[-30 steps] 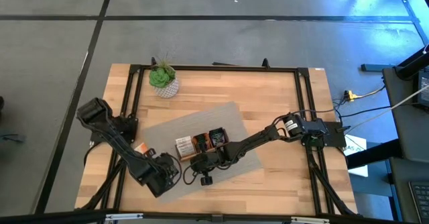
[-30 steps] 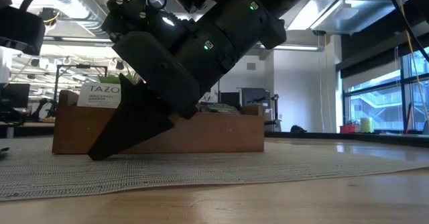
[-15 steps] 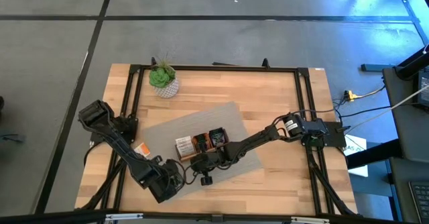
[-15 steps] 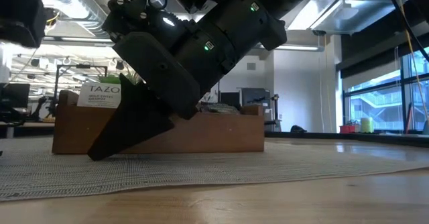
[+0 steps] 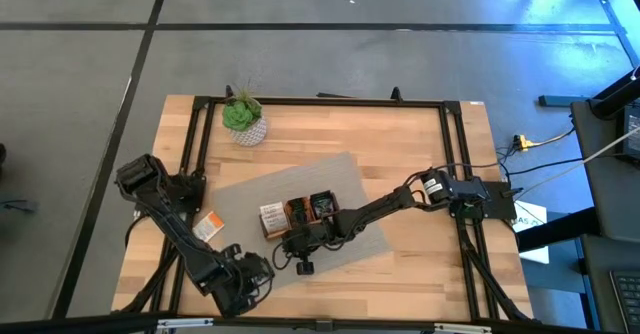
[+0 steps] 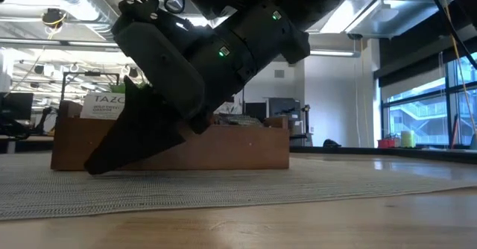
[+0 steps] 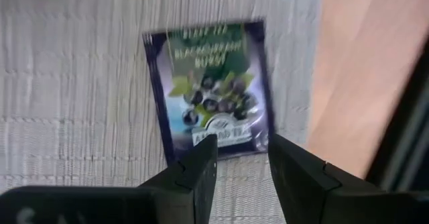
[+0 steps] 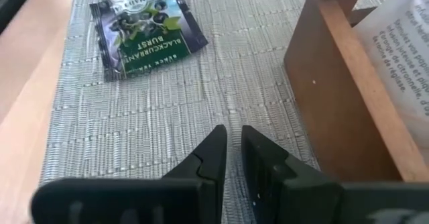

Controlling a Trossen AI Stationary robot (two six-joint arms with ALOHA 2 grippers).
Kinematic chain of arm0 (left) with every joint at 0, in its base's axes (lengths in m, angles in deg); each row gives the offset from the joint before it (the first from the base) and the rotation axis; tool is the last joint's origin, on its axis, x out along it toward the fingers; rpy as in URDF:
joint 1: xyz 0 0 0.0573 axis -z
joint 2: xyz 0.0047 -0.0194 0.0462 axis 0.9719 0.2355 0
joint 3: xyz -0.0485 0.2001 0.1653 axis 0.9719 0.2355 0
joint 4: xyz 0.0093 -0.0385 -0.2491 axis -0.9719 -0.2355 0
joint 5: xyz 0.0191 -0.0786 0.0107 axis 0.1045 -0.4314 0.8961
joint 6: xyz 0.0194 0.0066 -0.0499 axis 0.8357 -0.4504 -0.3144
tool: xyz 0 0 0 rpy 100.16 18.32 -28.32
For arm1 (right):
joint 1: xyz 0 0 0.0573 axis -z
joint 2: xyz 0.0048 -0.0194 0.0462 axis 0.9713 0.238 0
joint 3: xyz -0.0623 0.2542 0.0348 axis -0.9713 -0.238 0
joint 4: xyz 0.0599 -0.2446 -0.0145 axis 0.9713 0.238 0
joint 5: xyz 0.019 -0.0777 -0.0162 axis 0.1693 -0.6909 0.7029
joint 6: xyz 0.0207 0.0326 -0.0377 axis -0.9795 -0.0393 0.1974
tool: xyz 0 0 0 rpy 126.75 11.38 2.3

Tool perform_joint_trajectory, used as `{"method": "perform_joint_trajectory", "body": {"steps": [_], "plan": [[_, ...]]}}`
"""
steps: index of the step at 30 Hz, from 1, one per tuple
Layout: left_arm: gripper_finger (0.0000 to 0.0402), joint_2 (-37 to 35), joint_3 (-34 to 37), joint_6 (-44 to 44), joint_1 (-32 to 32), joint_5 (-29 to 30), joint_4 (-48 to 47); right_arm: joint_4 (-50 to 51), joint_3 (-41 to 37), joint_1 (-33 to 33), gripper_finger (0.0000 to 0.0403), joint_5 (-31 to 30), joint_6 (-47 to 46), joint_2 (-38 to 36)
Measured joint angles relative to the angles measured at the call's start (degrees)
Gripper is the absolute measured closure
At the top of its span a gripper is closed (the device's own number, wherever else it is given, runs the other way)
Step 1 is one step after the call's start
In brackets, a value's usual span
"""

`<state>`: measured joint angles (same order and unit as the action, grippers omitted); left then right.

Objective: Pick & Place Tea
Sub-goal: Put the purple tea bag into the right section of the wooden organizer

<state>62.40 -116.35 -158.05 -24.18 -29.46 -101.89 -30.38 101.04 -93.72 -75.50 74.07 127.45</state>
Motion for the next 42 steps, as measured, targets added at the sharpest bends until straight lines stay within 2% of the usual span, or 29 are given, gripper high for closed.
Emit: {"method": "perform_joint_trajectory", "body": {"steps": [3,11,21,24,28,34,38,42], "plan": [[0.0272,1.99,0.0,-0.06,0.32,-1.63,-0.05,-0.48,0.0,-0.14,0.0352,0.28,0.0,0.0],[0.0272,4.44,-0.28,0.4,0.38,-1.49,-0.74,-0.22,0.08,-0.33,0.0352,1.24,0.47,-0.45],[0.0272,4.51,-0.2,3.45,0.78,0.42,-4.68,12.97,9.7,-0.51,0.0352,1.3,3.96,-1.55],[0.0272,4.55,-0.15,3.5,0.58,1.6,-6.36,12.99,11.55,-0.65,0.0352,2.33,-0.1,-1.55],[0.0272,4.57,-0.1,3.59,0.62,2.78,-6.86,10.39,12.13,-1.55,0.0352,3.69,-10.38,-1.35],[0.0272,4.68,-0.07,6.17,0.62,2.9,-6.8,8.21,12.04,-2.75,0.0352,-1.92,-25.05,-0.27],[0.0272,4.68,-0.03,6.92,0.66,3.91,-6.58,7.55,12.12,-2.96,0.0352,-4.73,-27.41,0.35],[0.0272,4.7,0.04,7.9,0.66,4.22,-5.9,7.66,12.11,-2.95,0.0352,-4.78,-30.18,1.3]]}}
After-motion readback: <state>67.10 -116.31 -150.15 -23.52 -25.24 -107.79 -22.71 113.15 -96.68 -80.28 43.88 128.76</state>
